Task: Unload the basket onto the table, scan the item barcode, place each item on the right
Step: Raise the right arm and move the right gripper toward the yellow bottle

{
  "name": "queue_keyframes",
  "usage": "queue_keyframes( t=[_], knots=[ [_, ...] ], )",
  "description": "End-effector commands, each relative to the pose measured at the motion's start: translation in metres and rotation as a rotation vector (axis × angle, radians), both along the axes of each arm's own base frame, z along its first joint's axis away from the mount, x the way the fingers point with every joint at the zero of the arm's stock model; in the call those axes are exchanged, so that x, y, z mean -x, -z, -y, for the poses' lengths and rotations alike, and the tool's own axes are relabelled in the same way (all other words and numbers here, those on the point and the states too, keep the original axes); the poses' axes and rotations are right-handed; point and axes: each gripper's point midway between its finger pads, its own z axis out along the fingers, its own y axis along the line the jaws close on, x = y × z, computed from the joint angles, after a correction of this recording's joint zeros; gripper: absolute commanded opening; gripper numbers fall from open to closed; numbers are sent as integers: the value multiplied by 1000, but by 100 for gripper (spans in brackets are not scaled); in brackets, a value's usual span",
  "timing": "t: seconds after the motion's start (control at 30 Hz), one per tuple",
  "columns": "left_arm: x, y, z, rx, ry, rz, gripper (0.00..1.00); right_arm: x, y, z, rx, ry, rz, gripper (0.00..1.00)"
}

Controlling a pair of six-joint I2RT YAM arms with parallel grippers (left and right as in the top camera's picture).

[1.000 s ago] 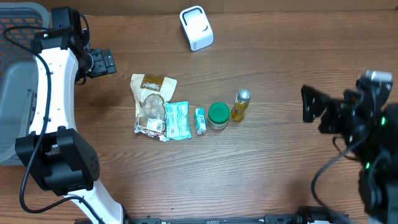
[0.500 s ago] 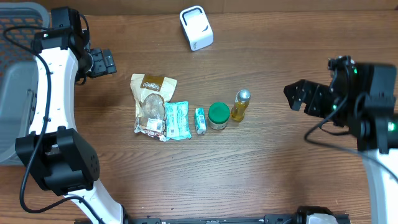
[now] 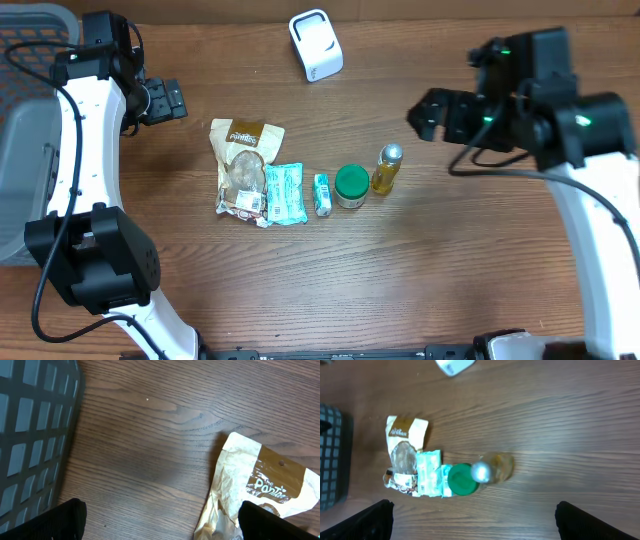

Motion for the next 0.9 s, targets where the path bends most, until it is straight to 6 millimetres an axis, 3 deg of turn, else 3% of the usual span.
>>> queue_keyframes(
  t=[0.0, 0.13, 0.3, 0.57, 0.87],
  knots=[
    [-2, -8, 3, -18, 29, 18, 100, -7, 9, -11, 3, 49, -31, 100],
    [-2, -8, 3, -18, 29, 18, 99, -11, 33, -11, 97, 155, -93, 100],
    [-2, -8, 3, -18, 29, 18, 100, -15, 64, -29, 166, 118, -154, 100],
    [-2, -8, 3, -18, 29, 18, 100, -27, 124, -34, 235, 141, -306, 100],
    [-2, -8, 3, -18, 29, 18, 100, -29, 146, -36, 240, 181, -356, 100]
  ],
)
